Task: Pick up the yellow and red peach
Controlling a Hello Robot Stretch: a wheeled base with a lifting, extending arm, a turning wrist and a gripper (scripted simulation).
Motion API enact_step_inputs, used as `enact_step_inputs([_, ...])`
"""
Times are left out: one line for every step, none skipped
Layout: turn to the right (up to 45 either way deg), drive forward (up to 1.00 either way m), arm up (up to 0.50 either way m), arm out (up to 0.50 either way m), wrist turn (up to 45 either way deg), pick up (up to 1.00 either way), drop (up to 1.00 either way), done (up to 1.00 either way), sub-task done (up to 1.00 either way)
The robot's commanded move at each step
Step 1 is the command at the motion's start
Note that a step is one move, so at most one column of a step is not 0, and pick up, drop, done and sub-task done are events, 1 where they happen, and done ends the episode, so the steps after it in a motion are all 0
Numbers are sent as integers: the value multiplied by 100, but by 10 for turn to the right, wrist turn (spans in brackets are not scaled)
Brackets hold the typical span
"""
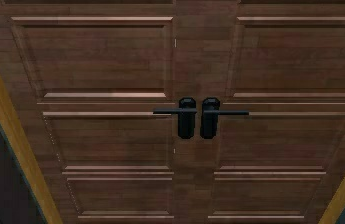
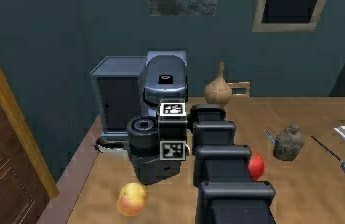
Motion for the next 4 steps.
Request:
enact_step_inputs([0, 0, -28, 0, 0, 0, 0, 0, 0])
enact_step_inputs([0, 0, 0, 0, 0, 100, 0, 0, 0])
enact_step_inputs([0, 0, 10, 0, 0, 0, 0, 0, 0])
enact_step_inputs([0, 0, 0, 0, 0, 0, 0, 100, 0])
